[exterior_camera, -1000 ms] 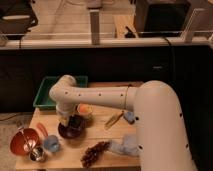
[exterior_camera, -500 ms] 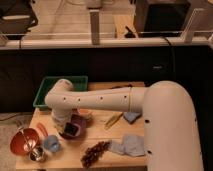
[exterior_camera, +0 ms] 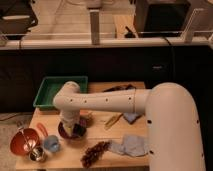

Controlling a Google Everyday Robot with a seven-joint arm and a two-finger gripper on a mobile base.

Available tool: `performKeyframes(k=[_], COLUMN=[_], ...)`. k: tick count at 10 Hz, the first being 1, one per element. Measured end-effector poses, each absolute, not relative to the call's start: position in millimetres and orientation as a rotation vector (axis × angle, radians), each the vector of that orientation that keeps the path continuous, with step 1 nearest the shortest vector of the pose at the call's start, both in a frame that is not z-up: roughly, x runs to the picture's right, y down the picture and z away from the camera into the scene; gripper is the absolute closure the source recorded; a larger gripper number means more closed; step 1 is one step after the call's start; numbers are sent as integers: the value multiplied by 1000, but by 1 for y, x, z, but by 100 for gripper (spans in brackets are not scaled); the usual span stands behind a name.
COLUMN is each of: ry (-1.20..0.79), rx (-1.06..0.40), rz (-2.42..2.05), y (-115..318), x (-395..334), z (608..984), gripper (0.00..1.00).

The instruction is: Wipe purple bowl with eraser

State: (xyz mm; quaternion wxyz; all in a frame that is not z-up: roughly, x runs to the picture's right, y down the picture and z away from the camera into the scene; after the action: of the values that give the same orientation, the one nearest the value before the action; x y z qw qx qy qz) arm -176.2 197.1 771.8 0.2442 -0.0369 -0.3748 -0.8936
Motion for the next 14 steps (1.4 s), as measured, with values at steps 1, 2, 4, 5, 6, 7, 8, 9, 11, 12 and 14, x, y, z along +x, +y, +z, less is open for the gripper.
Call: performKeyframes(k=[1,2,4,5,6,7,8,9,11,12,14], ry=[-1004,-985,-969,-970,-976,-990,-1007,-1025,-1045,-1052,-1058], rx=[-111,-114,-111,-105,-94,-78,-58,-30,1,1,-13], rz=[-2424,-2411,-2411,-2424,-2443,-2465,-2485,-2507,-2536,-2543,-2535], y=[190,181,169,168,171,176,183,193,204,208,213], x=[-171,-169,-174,-183,-196,-211,-227,-241,-251,-250,-232], z=[778,784,795,795,793,788,780,769,756,753,753], gripper=[100,100,100,100,100,100,100,100,100,100,100])
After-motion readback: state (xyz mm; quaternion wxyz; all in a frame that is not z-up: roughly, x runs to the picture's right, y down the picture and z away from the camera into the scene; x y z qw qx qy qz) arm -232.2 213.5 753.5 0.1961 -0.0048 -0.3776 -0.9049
